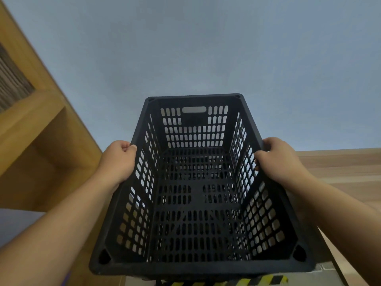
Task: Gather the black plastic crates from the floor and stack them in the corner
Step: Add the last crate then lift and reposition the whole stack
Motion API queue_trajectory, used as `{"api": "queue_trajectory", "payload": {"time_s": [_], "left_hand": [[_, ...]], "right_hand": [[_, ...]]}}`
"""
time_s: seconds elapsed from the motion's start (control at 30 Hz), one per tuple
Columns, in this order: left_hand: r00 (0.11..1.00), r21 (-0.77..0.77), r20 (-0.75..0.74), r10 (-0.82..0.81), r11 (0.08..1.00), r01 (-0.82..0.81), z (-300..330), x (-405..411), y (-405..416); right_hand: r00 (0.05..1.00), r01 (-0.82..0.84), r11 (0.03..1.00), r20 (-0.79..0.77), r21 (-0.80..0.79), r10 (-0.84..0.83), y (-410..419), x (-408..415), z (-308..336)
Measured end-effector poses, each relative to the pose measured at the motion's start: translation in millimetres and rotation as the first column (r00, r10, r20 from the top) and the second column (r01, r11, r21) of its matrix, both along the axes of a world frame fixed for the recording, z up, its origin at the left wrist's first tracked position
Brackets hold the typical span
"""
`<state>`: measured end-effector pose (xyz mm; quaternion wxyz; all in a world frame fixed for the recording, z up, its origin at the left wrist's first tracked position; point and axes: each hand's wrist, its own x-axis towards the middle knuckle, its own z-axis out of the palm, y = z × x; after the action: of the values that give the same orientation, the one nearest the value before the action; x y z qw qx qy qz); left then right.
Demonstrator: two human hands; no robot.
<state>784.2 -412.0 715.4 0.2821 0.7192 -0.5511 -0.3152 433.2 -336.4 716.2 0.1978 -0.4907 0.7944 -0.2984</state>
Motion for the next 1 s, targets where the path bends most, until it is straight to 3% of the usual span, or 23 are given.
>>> {"api": "queue_trajectory", "payload": {"time_s": [0.7,1.0], "left_hand": [[0.99,-0.018,0.127,-0.064,0.998,0.067,-7,-18,-14],[0.995,0.072,0.039,-0.091,0.994,0.088,-7,-22,-7]], "right_hand": [[0.971,-0.05,0.993,-0.226,0.103,0.073,6,0,-3],[0.964,-0.02,0.984,-0.258,0.179,0.066,4,1,3]]}}
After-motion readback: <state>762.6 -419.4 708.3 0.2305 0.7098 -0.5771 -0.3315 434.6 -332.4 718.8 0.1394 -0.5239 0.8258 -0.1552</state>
